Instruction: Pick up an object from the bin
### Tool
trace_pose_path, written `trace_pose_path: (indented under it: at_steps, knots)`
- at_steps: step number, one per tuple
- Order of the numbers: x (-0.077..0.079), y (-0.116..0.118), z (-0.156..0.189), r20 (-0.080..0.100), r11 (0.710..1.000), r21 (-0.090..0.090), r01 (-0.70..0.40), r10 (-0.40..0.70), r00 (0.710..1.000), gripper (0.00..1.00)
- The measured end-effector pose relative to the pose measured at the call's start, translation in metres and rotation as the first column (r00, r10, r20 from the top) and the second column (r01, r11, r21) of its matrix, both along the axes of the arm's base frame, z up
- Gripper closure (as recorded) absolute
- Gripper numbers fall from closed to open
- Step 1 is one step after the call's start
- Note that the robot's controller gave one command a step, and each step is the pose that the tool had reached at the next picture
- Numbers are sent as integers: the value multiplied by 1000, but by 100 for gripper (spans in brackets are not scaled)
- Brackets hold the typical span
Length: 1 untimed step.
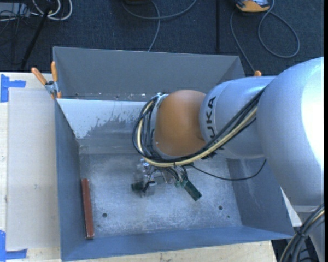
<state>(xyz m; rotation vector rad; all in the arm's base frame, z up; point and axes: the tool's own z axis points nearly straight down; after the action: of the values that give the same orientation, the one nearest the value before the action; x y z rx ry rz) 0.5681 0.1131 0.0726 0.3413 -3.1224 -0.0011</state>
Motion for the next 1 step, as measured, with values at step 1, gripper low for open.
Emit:
trace_pose_path:
  at_steps: [1]
  knots:
    - [3,10,117,9,1000,2,13,-13,1000,100]
